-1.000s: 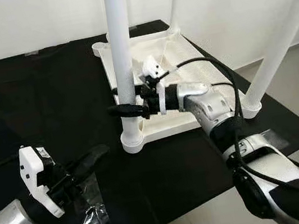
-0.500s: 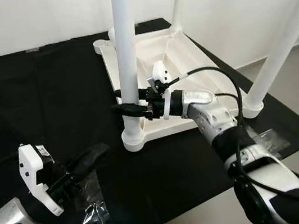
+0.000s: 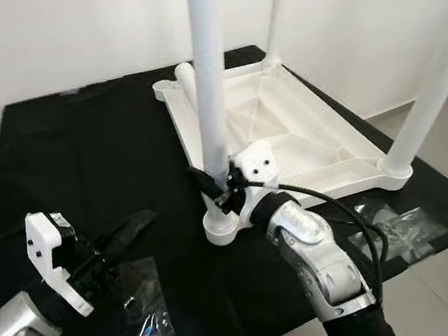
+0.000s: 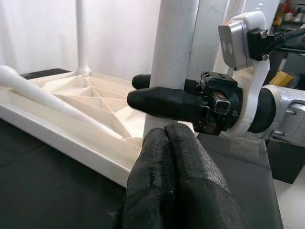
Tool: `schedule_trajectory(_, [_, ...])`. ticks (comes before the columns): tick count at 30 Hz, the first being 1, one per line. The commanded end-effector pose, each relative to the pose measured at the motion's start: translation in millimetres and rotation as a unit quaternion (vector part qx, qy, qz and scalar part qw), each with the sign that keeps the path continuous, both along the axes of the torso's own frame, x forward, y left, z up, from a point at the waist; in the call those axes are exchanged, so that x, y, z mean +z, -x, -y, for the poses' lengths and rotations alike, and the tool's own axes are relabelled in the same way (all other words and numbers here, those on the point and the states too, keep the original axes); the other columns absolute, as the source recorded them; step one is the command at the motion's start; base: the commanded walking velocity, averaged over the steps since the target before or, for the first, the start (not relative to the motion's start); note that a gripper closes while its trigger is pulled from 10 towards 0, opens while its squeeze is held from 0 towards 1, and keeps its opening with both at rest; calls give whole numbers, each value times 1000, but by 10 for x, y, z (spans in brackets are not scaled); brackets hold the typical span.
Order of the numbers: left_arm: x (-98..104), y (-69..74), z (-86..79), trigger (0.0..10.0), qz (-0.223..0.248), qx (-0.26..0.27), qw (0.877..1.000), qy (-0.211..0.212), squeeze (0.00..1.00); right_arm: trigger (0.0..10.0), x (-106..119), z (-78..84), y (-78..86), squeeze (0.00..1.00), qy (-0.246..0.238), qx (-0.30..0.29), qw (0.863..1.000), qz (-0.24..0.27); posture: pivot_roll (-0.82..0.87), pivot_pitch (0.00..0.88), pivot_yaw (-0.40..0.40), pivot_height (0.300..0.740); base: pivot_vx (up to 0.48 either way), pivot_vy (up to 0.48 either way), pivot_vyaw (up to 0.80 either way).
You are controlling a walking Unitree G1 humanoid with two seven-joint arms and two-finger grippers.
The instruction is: Building children table
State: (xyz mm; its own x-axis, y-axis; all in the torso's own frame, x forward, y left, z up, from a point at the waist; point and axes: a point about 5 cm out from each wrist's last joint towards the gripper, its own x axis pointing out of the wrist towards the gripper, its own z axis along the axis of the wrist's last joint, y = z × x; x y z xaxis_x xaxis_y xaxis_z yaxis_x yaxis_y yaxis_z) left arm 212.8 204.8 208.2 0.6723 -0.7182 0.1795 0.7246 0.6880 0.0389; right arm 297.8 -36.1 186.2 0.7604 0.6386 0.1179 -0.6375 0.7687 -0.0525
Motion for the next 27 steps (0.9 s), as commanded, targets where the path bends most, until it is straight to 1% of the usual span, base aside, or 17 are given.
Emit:
schedule_trajectory(1, [-26,3,11,10000,-1,0,1000,-3,0,10000,-341,-116,44,0,31,10,994,-103,35,108,-68,740,0,0,0])
schedule_trajectory(2, [-28,2,12,10000,-1,-1,1000,-3,0,10000,-288,-122,59,463,27,20,994,-104,32,105,-66,740,0,0,0])
schedule_trajectory(3, [-26,-3,14,10000,-1,-2,1000,-3,0,10000,-215,-124,45,1000,20,45,993,-104,30,104,-65,740,0,0,0])
schedule_trajectory(6, [-25,-12,21,10000,-1,-5,1000,-3,0,10000,-55,-118,19,1000,8,99,991,-90,33,102,-68,740,0,0,0])
schedule_trajectory(7, [-28,-13,30,10000,-1,-5,1000,-2,0,10000,140,-51,-84,384,4,166,985,-52,40,100,-72,740,0,0,0])
schedule_trajectory(9, [-28,-13,30,10000,-1,-5,1000,-2,0,10000,140,-51,-84,384,4,166,985,-52,40,100,-72,740,0,0,0])
schedule_trajectory(10, [-30,-15,33,10000,-1,-5,1000,-2,0,10000,230,-5,-134,0,5,193,981,-33,45,99,-75,740,0,0,0])
schedule_trajectory(11, [-30,-15,33,10000,-1,-5,1000,-2,0,10000,230,-5,-134,0,5,193,981,-33,45,99,-75,740,0,0,0])
schedule_trajectory(12, [-32,-15,35,10000,0,-4,1000,-1,0,10000,315,51,-167,0,13,243,970,-18,48,98,-76,740,0,0,0])
schedule_trajectory(13, [-32,-15,35,10000,0,-4,1000,-1,0,10000,315,51,-167,0,13,243,970,-18,48,98,-76,740,0,0,0])
schedule_trajectory(14, [-34,-15,36,10000,0,-4,1000,-1,0,10000,358,107,-178,0,35,293,956,-5,48,98,-77,740,0,0,0])
schedule_trajectory(16, [-37,-8,45,10000,1,-5,1000,0,0,10000,385,246,-328,0,75,352,933,-6,55,97,-77,740,0,0,0])
schedule_trajectory(19, [-37,1,53,10000,0,-6,1000,0,0,10000,386,301,-453,0,94,357,929,-9,65,99,-79,740,0,0,0])
schedule_trajectory(24, [-38,14,57,10000,0,-5,1000,0,0,10000,395,300,-538,0,102,356,929,-16,74,102,-82,740,0,0,0])
schedule_trajectory(25, [-39,23,59,10000,-1,-5,1000,0,0,10000,390,293,-564,0,105,366,924,-27,79,105,-84,740,0,0,0])
schedule_trajectory(26, [-40,32,60,10000,-2,-5,1000,1,0,2471,398,286,-591,0,99,370,923,-38,82,105,-85,740,0,0,0])
schedule_trajectory(27, [-40,32,60,10000,-2,-5,1000,1,0,2471,398,286,-591,0,99,370,923,-38,82,105,-85,740,0,0,0])
